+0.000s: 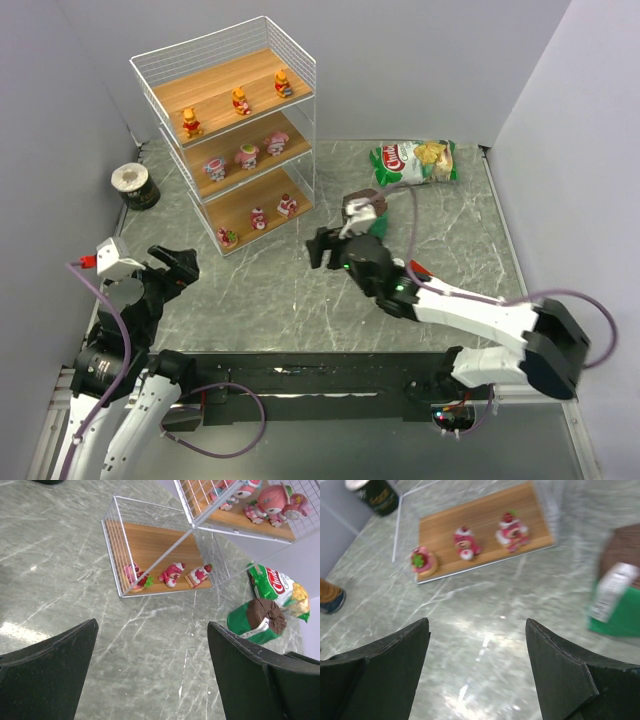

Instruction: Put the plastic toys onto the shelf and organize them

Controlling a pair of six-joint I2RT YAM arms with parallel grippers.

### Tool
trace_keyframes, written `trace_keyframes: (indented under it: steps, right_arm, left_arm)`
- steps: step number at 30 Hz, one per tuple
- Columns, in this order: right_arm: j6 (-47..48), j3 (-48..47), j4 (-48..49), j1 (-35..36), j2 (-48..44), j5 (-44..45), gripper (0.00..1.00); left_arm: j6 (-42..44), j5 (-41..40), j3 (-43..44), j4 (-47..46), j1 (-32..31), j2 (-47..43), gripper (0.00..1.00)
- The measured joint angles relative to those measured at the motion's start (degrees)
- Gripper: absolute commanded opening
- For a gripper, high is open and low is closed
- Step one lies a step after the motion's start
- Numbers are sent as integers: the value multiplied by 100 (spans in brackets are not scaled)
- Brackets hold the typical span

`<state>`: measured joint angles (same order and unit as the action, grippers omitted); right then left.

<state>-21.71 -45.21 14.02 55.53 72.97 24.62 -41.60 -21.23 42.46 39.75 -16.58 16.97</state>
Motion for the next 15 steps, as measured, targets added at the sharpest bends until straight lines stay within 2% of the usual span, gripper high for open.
trace_keyframes:
  steps: [7, 15]
  right_arm:
    - [-125, 931, -328, -739, -1576, -28, 86]
    - [-140, 1152, -634, -925, -2249, -68, 86]
  left_arm:
    - [50, 151, 0, -17, 0, -186, 96]
    - [153, 337, 0, -197, -2, -518, 96]
